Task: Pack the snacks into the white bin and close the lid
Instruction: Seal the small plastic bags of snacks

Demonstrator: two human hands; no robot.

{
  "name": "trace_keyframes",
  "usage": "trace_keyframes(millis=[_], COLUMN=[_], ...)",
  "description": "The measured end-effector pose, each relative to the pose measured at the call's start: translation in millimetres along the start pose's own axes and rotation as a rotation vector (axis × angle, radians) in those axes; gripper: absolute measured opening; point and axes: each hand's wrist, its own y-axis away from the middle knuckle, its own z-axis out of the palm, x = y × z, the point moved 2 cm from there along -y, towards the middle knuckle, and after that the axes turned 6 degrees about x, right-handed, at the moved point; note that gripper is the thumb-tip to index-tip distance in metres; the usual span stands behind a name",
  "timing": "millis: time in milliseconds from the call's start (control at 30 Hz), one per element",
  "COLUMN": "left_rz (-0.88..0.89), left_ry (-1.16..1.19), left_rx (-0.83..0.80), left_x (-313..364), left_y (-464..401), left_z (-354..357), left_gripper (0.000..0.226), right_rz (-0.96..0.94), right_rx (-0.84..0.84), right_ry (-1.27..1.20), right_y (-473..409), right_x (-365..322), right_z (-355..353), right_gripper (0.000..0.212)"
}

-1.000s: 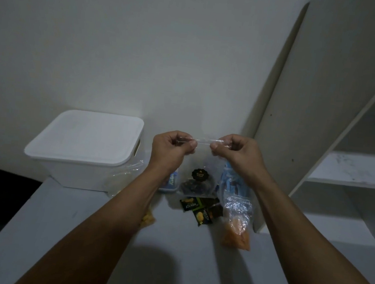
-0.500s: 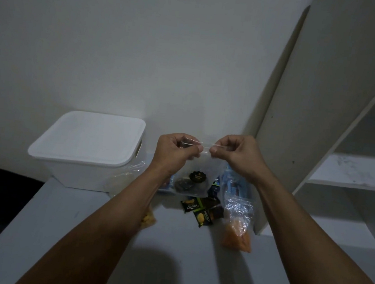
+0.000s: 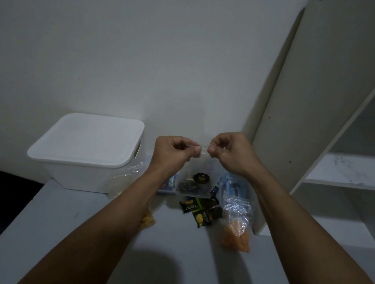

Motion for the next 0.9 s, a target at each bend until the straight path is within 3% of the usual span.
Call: trace_keyframes(millis=[233, 433, 633, 800, 900], left_rz=[0.009, 0.045, 0.059, -0.030, 0.002], left_ry=[-0.030, -0.038, -0.041, -0.029, -0.056], left_rx=[0.052, -0.006, 0.096, -0.032, -0.001], left_x=[0, -1, 1, 0, 3], left_y=[0, 2, 0, -2, -4], left_z=[0, 5, -1, 0, 2], left_gripper=[0.017, 0.009, 0.015, 0.010, 0.004], right_rz=[-0.067, -0.096, -0.021, 0.015, 0.013], right_rx=[-0.023, 0.034, 0.025, 0.082, 0.028], right_ry=[0.062, 0.143, 0.032, 0.023, -0.046], right_y=[3, 1, 1, 1, 3], right_x=[-6, -3, 5, 9, 8], right_z=[0, 3, -5, -9, -9], right_gripper=[0.006, 0.011, 0.005, 0.005, 0.006])
